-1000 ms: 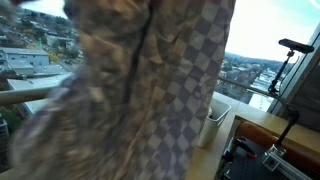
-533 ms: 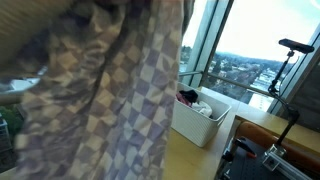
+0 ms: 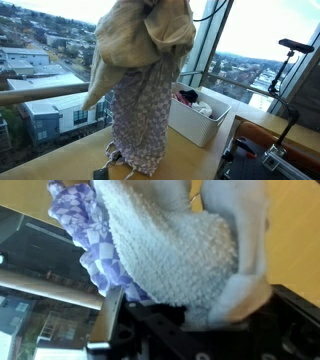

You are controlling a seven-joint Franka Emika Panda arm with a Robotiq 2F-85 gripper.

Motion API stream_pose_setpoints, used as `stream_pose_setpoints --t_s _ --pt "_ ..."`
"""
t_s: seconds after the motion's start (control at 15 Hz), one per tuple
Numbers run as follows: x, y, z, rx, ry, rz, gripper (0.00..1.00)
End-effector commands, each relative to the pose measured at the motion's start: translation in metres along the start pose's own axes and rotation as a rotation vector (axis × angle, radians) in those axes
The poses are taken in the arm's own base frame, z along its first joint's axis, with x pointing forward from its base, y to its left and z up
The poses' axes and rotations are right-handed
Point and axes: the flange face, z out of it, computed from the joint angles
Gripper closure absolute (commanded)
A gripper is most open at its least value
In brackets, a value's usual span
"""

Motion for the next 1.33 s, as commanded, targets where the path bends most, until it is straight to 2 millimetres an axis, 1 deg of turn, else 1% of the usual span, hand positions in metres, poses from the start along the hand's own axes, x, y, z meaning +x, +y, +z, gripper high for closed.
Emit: stream_pose_setpoints --t_s 0.0,0.07,0.13,0.27,0.47,0.67,0.8,0.87,1.0,1.13,1.27 --pt "-0.016 0.012 0.019 0.023 -0.046 0.022 1.00" --pt "-0.020 0.018 0.030 0.022 -0.066 0.027 1.00" --pt "-0.024 0.023 0.037 0.018 -0.079 0.039 0.77" --pt "-0.031 0.035 0.041 0.010 -0.100 0.053 0.67" --pt "-0.039 0.065 0.033 -0.010 -0.100 0.097 0.45" --pt "-0.053 0.115 0.019 -0.037 -0.086 0.165 0.23" --pt "-0.067 0.156 0.014 -0.064 -0.079 0.222 0.09" --pt "-0.077 0.178 0.015 -0.078 -0.080 0.254 0.02" --pt "-0.101 0.222 0.024 -0.106 -0.091 0.321 0.00" --pt "-0.128 0.262 0.042 -0.133 -0.098 0.362 0.00" --pt "-0.155 0.302 0.065 -0.181 -0.092 0.348 0.00"
